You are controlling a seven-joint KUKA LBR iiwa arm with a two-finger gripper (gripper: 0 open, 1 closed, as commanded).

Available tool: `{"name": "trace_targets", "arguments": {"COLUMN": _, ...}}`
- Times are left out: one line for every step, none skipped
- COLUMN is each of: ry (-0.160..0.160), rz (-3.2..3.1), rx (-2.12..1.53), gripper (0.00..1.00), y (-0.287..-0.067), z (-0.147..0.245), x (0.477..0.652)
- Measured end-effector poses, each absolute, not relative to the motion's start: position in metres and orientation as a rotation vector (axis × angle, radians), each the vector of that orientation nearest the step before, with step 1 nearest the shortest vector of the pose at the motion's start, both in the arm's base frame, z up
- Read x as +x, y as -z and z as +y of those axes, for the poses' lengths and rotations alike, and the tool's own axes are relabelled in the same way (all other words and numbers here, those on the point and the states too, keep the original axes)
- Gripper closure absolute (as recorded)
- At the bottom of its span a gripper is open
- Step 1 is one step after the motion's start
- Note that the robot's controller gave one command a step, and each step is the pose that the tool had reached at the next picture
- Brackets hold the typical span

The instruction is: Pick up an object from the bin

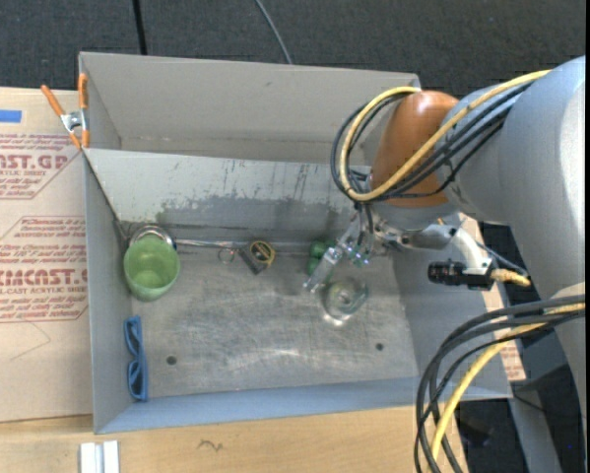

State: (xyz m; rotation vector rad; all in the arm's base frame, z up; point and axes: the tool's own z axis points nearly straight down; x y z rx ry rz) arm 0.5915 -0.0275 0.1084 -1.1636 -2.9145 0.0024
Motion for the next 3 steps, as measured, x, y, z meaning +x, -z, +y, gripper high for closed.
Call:
{"name": "trace_targets", "arguments": {"ry": 0.0, "rz": -2.954, "rx": -1.108, "gripper": 0.0, "y": -0.072, "z": -0.031, "x": 0.592}}
{"name": "trace_targets", "arguments": {"ry": 0.003, "rz": -2.945, "rx": -1.1, "gripper": 1.0, "y": -0.073, "z": -0.028, "x": 0.591}}
{"name": "trace_targets", "arguments": {"ry": 0.0, "rz": -3.082, "rx": -0.645, "gripper": 1.0, "y": -0.202, "z": -0.033, "x": 0.582}}
